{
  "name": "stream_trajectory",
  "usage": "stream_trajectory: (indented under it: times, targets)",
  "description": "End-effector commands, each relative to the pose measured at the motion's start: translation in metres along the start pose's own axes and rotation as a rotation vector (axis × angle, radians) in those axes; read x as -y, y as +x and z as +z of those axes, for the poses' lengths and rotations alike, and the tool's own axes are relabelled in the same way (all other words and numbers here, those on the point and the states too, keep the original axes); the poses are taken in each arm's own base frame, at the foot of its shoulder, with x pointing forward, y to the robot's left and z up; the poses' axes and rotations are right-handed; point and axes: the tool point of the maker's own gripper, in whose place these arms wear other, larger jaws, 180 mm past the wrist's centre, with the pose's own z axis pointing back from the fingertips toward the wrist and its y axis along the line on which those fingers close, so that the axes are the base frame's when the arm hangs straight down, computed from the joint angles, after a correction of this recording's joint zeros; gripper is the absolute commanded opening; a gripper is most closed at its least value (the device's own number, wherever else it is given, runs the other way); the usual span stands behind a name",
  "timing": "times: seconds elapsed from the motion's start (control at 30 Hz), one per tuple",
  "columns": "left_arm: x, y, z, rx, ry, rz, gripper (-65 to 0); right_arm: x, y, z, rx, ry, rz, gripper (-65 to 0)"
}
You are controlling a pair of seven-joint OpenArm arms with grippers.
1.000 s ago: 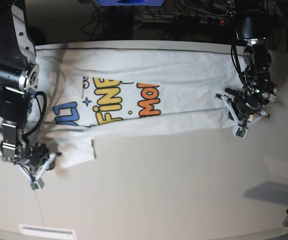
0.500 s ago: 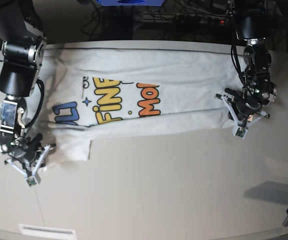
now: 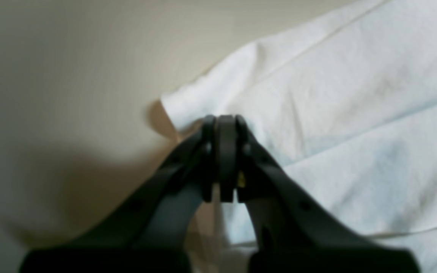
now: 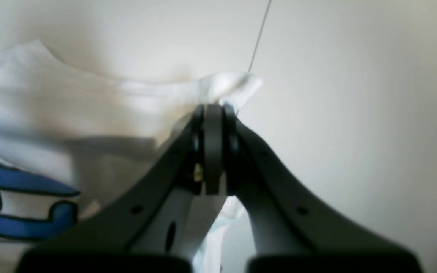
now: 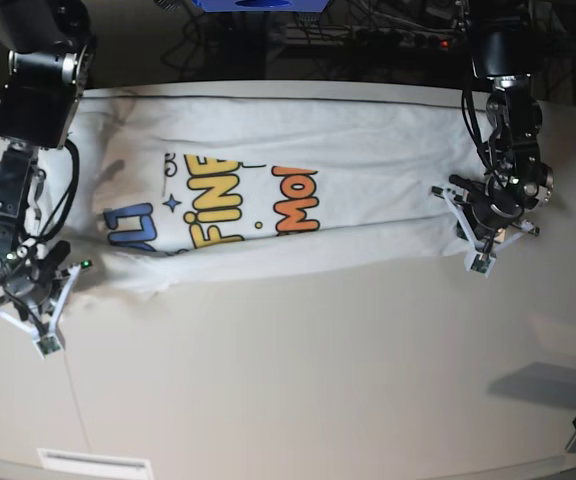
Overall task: Fold the T-shirt properly
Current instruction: 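Fold both side edges further inward toward the shirt's centre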
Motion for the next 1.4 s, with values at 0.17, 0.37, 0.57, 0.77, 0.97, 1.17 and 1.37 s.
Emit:
stream_trajectory:
  times: [0.17, 0.37, 0.57, 0.77, 0.97, 1.17, 1.37]
  targets:
    - [-0.007, 0.011, 0.012, 0.027, 0.024, -0.038, -65.0, 0.009, 0.007, 0.031, 0.005, -0.072, 0.024, -65.0]
    - [-0.007, 0.019, 0.025, 0.026, 0.045, -0.069, -65.0, -0.002, 0.002, 0.047, -0.016, -0.086, 0.031, -65.0]
    - [-0.014, 0.019, 0.036, 0.023, 0.074, -0.109, -65.0, -0.009, -0.009, 0.058, -0.031, -0.094, 0.042, -65.0]
    - [-0.016, 0.011, 0.042, 0.007, 0.082, -0.139, -65.0, -0.019, -0.03, 0.058, -0.07, -0.076, 0.053, -65.0]
    - [-0.014, 0.005, 0.042, -0.006, 0.076, -0.144, -65.0, -0.031, -0.036, 0.061, -0.073, -0.059, 0.037, -65.0]
    - [-0.007, 0.009, 0.053, 0.02, 0.08, -0.175, -65.0, -0.033, -0.033, 0.07, -0.052, -0.072, 0.047, -65.0]
    - [0.001, 0.001, 0.052, -0.002, 0.058, -0.206, -65.0, -0.035, -0.044, 0.07, -0.09, -0.067, 0.046, -65.0]
